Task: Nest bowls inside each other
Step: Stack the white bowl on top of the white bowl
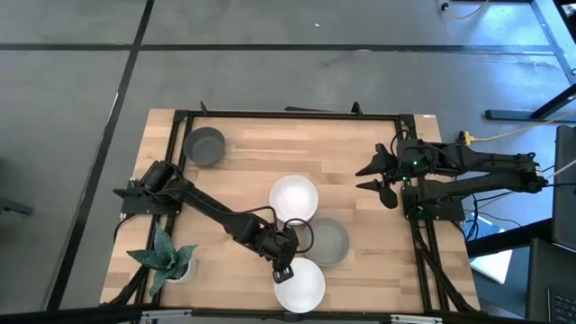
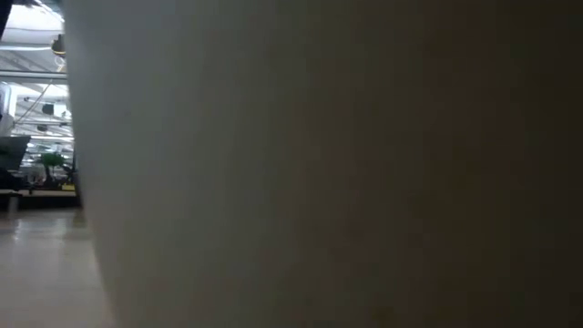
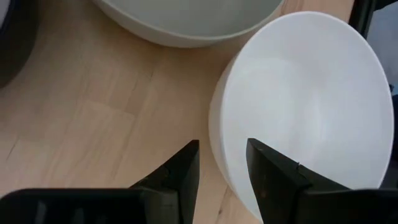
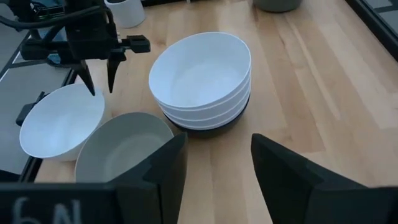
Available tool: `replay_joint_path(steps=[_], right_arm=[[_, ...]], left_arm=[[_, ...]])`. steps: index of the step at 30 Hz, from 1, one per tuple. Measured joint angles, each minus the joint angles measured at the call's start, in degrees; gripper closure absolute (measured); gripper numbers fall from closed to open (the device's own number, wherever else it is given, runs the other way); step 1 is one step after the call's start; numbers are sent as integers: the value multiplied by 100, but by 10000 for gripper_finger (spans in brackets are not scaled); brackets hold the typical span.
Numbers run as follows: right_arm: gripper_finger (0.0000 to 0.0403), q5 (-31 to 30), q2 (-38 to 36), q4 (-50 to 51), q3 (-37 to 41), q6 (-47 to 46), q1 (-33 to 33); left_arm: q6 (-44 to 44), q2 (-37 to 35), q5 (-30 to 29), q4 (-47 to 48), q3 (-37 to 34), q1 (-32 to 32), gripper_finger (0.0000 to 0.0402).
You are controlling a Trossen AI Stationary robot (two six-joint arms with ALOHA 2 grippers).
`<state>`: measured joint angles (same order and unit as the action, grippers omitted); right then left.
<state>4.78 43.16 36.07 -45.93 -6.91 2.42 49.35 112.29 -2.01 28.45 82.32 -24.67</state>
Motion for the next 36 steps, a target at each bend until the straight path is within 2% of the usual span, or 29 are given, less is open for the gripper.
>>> replay_joint_path(steps=[27, 36], right_arm=[[224, -1, -2, 3, 2, 141, 0], [224, -2, -2, 6, 2, 139, 1]], left_arm=[[-154, 190, 98, 46, 2, 17, 275], [-82, 361, 329, 1, -2, 57, 310]])
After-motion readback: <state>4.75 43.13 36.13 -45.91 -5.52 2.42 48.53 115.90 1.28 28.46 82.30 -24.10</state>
